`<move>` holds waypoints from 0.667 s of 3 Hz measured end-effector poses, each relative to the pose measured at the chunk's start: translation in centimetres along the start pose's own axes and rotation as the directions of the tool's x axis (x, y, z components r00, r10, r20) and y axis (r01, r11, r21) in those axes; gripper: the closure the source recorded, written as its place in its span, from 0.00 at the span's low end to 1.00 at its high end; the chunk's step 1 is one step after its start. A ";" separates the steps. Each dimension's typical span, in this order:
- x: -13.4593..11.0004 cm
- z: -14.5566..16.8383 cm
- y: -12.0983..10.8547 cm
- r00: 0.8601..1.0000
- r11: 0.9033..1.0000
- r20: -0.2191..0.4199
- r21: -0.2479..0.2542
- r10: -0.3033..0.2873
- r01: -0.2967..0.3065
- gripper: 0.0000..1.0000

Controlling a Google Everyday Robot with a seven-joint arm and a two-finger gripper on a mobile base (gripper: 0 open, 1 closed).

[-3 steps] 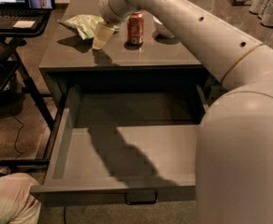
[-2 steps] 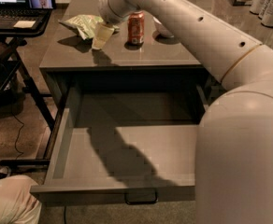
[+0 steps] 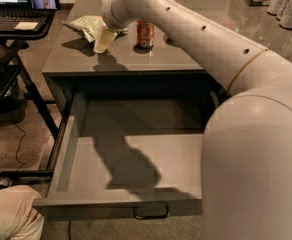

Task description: Place green jalapeno chip bag into top drawer

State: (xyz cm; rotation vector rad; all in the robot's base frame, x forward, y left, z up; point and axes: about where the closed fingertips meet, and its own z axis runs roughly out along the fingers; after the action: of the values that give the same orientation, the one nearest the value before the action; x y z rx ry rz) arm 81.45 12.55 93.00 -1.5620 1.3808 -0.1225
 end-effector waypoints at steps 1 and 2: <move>0.5 1.6 -0.6 0.999 0.998 -0.008 0.038 0.052 -0.052 0.00; 0.7 2.9 -1.2 0.995 0.993 -0.005 0.066 0.099 -0.099 0.00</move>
Offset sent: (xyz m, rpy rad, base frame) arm 0.0450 0.0106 -0.0089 0.1300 0.0079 -0.1383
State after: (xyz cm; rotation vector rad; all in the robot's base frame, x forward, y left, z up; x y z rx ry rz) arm 84.41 13.52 92.04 -1.4373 1.4435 -0.1127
